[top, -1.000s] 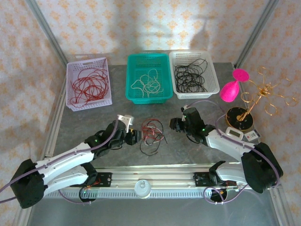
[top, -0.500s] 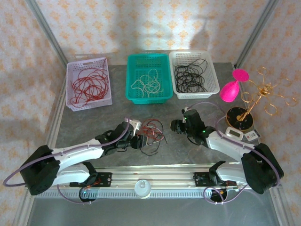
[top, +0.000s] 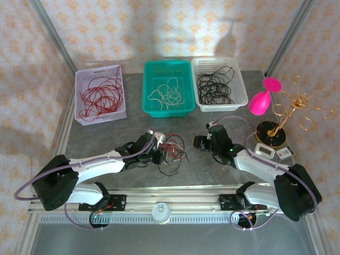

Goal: Untangle the cables

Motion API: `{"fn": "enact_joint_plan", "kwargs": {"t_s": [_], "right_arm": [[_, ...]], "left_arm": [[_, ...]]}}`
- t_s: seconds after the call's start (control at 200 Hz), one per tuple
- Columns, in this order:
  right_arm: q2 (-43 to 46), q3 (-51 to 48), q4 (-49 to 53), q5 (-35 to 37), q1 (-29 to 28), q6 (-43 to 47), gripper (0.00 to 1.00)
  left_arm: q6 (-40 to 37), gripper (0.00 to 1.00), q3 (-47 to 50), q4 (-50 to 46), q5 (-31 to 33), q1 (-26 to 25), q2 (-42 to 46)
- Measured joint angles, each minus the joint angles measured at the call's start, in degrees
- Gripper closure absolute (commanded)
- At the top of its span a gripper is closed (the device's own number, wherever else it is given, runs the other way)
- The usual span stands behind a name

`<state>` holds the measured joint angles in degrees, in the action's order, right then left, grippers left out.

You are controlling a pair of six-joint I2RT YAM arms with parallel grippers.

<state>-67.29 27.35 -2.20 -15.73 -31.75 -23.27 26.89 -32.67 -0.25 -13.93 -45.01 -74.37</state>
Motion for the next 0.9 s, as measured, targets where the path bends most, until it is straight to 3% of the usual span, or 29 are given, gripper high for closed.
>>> {"fn": "enact_joint_plan", "kwargs": {"t_s": [0.325,0.656,0.901], "right_arm": [[0.46,0.00,-1.20,-3.08,0.00,1.53,0.57],[10.14,-1.92,-11.15,-14.67,-0.11,4.00,0.50],[12.87,-1.97,-19.80,-20.09,-3.58,11.41,0.50]], "left_arm": [[-1.66,1.00,-1.18,-4.50,1.79,0.00,6.43],[-5.77,1.00,-5.18,-8.46,1.95,0.00,13.62],[-8.46,1.00,-9.75,-11.56,0.44,0.00,17.42]]}}
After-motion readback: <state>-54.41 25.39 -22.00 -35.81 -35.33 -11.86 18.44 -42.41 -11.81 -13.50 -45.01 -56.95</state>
